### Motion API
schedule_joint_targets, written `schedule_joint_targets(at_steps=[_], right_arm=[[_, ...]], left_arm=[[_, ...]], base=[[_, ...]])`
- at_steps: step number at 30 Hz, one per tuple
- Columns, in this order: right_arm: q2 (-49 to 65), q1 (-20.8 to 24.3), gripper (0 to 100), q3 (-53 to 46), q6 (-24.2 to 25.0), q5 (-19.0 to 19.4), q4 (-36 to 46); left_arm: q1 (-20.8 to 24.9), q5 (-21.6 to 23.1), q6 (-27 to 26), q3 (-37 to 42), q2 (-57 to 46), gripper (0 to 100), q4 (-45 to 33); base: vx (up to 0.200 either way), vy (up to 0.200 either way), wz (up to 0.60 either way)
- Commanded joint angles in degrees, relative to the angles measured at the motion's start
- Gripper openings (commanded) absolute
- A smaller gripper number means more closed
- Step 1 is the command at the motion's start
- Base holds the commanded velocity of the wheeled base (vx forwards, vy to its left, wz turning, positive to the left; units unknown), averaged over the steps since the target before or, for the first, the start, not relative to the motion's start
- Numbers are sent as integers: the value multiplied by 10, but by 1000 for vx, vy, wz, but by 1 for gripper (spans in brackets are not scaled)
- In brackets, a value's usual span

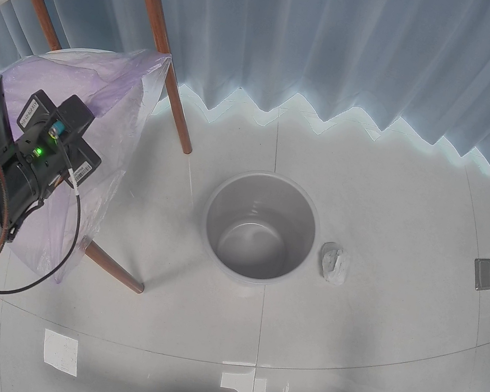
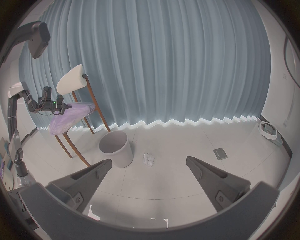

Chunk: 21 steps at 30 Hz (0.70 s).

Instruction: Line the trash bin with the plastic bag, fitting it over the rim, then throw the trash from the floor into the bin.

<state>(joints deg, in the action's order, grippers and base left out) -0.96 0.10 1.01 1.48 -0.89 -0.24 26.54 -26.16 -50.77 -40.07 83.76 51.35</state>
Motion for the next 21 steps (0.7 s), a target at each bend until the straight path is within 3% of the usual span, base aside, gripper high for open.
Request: schedule_joint_targets(at_steps=[1, 8, 9, 14, 21], right_arm=[[10, 0, 100, -10, -1, 0, 0], [10, 0, 100, -10, -1, 0, 0], [10, 0, 100, -10, -1, 0, 0], [10, 0, 100, -10, 0, 0, 0], [10, 0, 100, -10, 0, 0, 0]], left_arm=[[15, 0, 49, -17, -62, 0, -47], [55, 0, 188, -76, -69, 0, -156], [55, 0, 188, -76, -69, 0, -156], [129, 1, 291, -120, -71, 0, -274], [189, 1, 353, -183, -63, 0, -363]], base=[[0, 0, 0], [0, 0, 0], [0, 0, 0], [0, 0, 0], [0, 0, 0]])
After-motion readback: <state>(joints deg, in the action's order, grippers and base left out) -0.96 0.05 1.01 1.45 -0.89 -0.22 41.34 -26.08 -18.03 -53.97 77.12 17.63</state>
